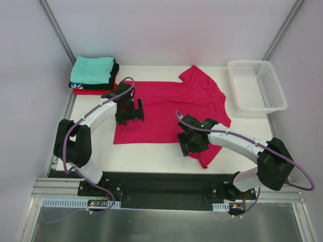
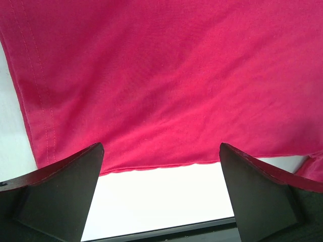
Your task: Fold and stack the t-shirts
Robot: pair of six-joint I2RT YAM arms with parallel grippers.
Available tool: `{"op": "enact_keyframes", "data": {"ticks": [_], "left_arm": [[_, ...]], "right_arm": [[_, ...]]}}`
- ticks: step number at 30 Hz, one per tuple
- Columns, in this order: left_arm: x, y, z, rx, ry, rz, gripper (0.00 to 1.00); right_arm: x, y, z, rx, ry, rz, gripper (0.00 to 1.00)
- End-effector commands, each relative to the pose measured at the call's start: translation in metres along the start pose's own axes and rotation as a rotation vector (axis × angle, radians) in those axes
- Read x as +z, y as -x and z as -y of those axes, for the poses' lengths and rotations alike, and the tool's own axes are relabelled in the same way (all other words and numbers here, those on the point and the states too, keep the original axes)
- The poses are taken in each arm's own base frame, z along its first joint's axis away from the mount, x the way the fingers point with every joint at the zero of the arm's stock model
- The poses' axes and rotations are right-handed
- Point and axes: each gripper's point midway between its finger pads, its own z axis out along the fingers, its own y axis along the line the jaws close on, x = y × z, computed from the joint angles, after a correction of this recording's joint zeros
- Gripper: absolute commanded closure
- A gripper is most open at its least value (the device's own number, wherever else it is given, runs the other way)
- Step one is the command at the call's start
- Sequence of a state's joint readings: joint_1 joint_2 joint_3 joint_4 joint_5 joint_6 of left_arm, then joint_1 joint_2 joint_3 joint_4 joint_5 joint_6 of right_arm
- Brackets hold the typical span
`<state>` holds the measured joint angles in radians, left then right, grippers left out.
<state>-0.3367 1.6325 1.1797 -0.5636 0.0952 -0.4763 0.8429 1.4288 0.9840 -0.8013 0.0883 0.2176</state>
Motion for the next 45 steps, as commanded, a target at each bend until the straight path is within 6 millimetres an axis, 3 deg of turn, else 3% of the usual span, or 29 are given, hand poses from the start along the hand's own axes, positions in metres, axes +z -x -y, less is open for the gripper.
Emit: {"op": "enact_keyframes", "data": {"ticks": [1,8,21,29,39,45], "left_arm": [[-0.009,-0.005,-0.005,-0.008,0.021,0.002,0.01],[-0.012,-0.004,-0.007,-0.007,0.031,0.005,0.01],[-0.011,0.002,-0.004,-0.009,0.038,-0.004,0.01],[-0.011,0.002,-0.004,-0.014,0.04,-0.008,0.01],[-0.014,-0.001,-0.006,-0.012,0.044,-0.002,0.01],[-0.014,-0.003,-0.006,-0.016,0.042,-0.008,0.01]], "right_arm": [[0.004,0.01,-0.03,0.042,0.08,0.047,0.28],[0.018,0.017,-0.049,0.013,0.129,0.035,0.27],[0.046,0.026,-0.04,0.009,0.128,0.004,0.25],[0.057,0.012,-0.059,0.031,0.212,-0.065,0.25],[0.049,-0.014,-0.088,0.009,0.262,-0.125,0.24],[0.048,-0.019,-0.091,0.005,0.245,-0.141,0.2]]}}
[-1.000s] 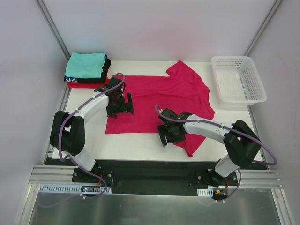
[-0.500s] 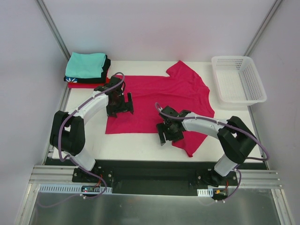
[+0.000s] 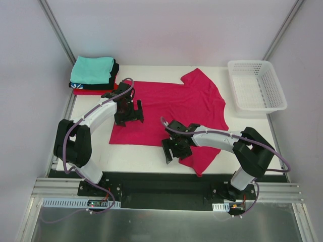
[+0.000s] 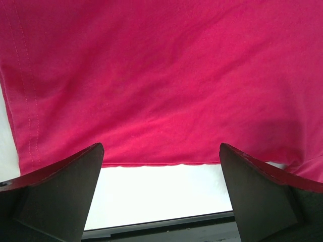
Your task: Fold and stack the t-shirts
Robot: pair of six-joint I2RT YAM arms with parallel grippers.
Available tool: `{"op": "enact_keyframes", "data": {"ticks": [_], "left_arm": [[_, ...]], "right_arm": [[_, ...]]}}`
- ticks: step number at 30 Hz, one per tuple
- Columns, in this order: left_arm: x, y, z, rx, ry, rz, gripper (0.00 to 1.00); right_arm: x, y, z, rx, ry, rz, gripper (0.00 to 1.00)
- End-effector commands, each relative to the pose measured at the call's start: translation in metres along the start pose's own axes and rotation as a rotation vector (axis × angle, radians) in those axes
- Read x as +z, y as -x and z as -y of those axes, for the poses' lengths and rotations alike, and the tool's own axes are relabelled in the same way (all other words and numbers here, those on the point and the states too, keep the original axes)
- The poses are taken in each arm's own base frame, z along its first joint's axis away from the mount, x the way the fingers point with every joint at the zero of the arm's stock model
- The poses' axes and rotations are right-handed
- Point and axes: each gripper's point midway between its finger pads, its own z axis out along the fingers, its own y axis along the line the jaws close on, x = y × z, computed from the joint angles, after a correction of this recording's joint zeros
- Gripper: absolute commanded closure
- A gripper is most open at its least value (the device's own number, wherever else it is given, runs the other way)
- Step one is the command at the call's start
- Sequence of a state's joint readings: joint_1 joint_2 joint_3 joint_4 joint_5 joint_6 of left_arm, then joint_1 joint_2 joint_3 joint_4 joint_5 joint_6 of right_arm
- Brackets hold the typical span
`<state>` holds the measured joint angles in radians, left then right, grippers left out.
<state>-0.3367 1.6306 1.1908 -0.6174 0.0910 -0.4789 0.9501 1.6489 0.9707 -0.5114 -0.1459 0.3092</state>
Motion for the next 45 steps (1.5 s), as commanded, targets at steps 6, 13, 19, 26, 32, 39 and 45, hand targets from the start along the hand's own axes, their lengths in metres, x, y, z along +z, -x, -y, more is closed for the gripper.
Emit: {"op": "enact_keyframes", "data": {"ticks": [6,13,19,26,32,39,45], "left_arm": [[-0.01,0.006,-0.002,-0.005,0.018,0.032,0.01],[-0.008,0.003,-0.001,-0.003,0.011,0.017,0.01],[-0.006,-0.004,-0.003,0.026,-0.007,0.016,0.01],[0.014,-0.002,0.007,0.009,-0.055,0.001,0.01],[0.026,0.01,0.021,-0.006,-0.084,-0.024,0.01],[0.035,0.009,0.024,-0.018,-0.088,-0.064,0.01],[0.037,0.005,0.018,-0.016,-0.064,-0.066,0.01]], "right_arm": [[-0.024,0.002,-0.001,0.005,-0.059,0.009,0.15],[-0.085,0.052,0.026,0.048,-0.137,0.209,0.11],[-0.114,0.071,0.108,0.16,-0.244,0.302,0.14],[-0.104,0.091,0.174,0.322,-0.229,0.297,0.15],[-0.082,0.126,0.185,0.374,-0.172,0.225,0.14],[-0.065,0.146,0.214,0.426,-0.184,0.155,0.11],[-0.055,0.139,0.239,0.45,-0.209,0.111,0.11]]}}
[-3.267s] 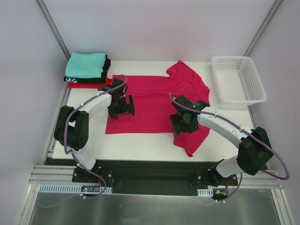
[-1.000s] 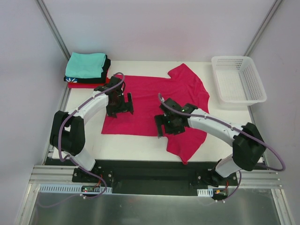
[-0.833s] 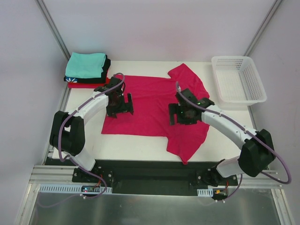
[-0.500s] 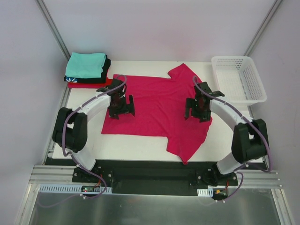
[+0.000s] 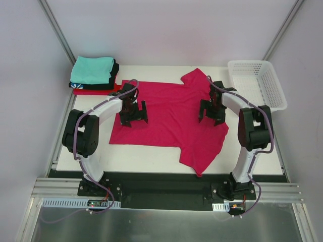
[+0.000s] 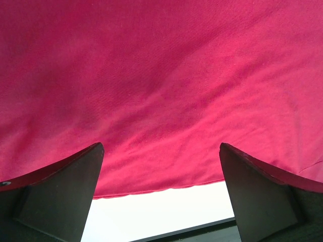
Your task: Fold and stack the t-shirts
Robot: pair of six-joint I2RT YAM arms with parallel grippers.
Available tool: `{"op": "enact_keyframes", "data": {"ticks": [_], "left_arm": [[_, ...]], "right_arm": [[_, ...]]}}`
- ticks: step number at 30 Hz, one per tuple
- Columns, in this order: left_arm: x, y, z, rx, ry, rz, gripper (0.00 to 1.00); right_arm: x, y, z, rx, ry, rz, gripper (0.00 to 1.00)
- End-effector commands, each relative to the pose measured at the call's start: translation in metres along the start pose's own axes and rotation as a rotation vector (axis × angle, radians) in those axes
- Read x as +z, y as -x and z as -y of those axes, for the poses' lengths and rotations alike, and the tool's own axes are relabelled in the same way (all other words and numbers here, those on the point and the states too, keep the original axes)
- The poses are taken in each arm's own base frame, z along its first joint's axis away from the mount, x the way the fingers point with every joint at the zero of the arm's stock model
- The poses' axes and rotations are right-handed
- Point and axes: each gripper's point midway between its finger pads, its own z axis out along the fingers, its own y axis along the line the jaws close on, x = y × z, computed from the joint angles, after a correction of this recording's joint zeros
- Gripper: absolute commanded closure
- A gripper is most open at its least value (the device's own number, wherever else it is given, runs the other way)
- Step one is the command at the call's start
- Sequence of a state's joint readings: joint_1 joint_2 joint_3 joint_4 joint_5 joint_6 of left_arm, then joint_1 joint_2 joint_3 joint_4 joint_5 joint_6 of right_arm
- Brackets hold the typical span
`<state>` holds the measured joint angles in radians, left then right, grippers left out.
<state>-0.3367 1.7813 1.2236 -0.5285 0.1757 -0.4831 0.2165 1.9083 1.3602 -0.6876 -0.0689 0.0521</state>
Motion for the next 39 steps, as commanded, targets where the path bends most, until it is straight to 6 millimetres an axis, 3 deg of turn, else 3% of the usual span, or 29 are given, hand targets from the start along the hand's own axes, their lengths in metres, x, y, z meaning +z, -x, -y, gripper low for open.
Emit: {"op": "enact_keyframes", "data": {"ticks": [1,6,16,19,20,23,24,26,27,29,32,33,35,39], "left_arm": [[-0.003,0.0,0.002,-0.01,-0.002,0.0,0.01],[-0.004,-0.003,0.0,-0.012,0.008,-0.008,0.01],[-0.008,-0.013,-0.005,-0.022,0.019,-0.017,0.01],[-0.012,-0.012,-0.006,-0.019,0.027,-0.011,0.01],[-0.014,-0.011,-0.006,-0.018,0.028,-0.005,0.01],[-0.019,-0.014,-0.007,-0.012,0.039,0.012,0.01],[-0.02,-0.016,-0.006,-0.006,0.041,0.017,0.01],[-0.021,-0.022,-0.006,0.006,0.052,0.025,0.01],[-0.022,-0.023,-0.006,0.008,0.05,0.032,0.01],[-0.024,-0.027,-0.004,0.008,0.037,0.038,0.01],[-0.026,-0.032,-0.005,0.011,0.028,0.042,0.01],[-0.028,-0.033,-0.004,0.013,0.022,0.045,0.01],[-0.03,-0.036,-0.006,0.014,0.017,0.05,0.01],[-0.032,-0.042,-0.005,0.016,-0.001,0.056,0.01]], "right_arm": [[0.001,0.004,0.016,0.003,-0.011,-0.024,0.11],[-0.004,0.01,0.018,0.009,-0.014,-0.008,0.09],[0.005,0.022,0.032,0.057,-0.017,-0.039,0.09],[-0.009,0.021,0.024,0.016,0.013,-0.021,0.09],[-0.025,0.026,0.022,-0.003,-0.005,0.021,0.09],[-0.059,0.017,0.01,-0.088,-0.047,0.063,0.07],[-0.083,0.009,-0.002,-0.145,-0.064,0.108,0.05],[-0.102,-0.001,-0.001,-0.207,-0.148,0.156,0.04],[-0.122,-0.014,-0.011,-0.257,-0.153,0.199,0.04],[-0.132,-0.031,-0.011,-0.268,-0.178,0.232,0.04],[-0.132,-0.075,-0.012,-0.246,-0.124,0.206,0.04],[-0.119,-0.097,-0.003,-0.237,-0.138,0.155,0.04],[-0.121,-0.113,0.004,-0.163,-0.113,0.186,0.01],[-0.108,-0.16,0.013,-0.132,-0.077,0.099,0.11]]}}
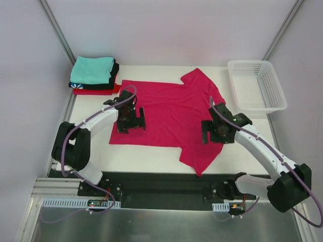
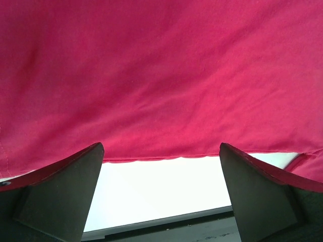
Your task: Fold and stack the t-shirts
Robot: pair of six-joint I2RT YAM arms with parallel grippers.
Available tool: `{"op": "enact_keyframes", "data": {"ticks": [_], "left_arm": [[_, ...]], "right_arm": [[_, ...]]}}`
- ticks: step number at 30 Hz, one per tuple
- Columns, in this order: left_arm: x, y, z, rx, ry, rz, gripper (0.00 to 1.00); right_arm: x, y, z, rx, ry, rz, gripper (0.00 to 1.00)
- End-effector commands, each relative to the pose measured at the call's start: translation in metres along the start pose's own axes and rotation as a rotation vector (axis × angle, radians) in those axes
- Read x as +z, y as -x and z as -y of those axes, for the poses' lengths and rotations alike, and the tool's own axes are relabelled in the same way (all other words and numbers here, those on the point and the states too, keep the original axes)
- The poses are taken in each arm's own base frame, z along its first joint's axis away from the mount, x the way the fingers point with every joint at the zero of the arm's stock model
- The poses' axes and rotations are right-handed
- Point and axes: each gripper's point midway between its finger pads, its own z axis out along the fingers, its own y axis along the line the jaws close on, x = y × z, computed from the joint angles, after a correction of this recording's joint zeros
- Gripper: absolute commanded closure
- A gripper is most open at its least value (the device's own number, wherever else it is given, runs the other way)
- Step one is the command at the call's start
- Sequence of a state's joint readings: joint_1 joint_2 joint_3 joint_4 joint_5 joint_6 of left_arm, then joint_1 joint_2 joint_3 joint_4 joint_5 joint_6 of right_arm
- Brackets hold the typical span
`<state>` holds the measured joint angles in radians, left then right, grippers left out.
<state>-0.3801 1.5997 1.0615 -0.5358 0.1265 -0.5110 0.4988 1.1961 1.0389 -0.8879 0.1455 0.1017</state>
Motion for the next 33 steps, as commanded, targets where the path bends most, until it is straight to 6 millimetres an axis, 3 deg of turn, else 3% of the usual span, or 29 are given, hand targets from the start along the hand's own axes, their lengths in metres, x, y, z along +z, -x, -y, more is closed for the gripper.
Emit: {"op": "enact_keyframes", "data": {"ticks": [1,8,12,18,23,28,33], "left_arm": [[-0.012,-0.004,0.006,0.001,-0.032,0.038,0.01],[-0.015,-0.01,0.005,0.001,-0.039,0.053,0.01],[-0.017,-0.009,0.005,0.005,-0.037,0.066,0.01],[-0.023,-0.008,0.007,0.007,-0.051,0.082,0.01],[-0.028,-0.009,0.006,0.007,-0.053,0.104,0.01],[-0.033,-0.011,0.006,0.012,-0.053,0.123,0.01],[-0.036,-0.011,0.01,0.023,-0.061,0.131,0.01]], "right_arm": [[0.005,-0.061,0.005,0.06,-0.029,-0.155,0.11],[-0.027,-0.096,-0.008,-0.075,0.009,-0.077,0.2],[-0.026,-0.12,-0.015,-0.115,0.031,-0.085,0.26],[-0.012,-0.152,-0.036,-0.239,0.056,-0.078,0.26],[-0.003,-0.153,-0.044,-0.363,0.002,0.024,0.28],[0.0,-0.136,-0.05,-0.452,-0.048,0.206,0.3],[-0.002,-0.136,-0.06,-0.52,-0.09,0.28,0.29]]}}
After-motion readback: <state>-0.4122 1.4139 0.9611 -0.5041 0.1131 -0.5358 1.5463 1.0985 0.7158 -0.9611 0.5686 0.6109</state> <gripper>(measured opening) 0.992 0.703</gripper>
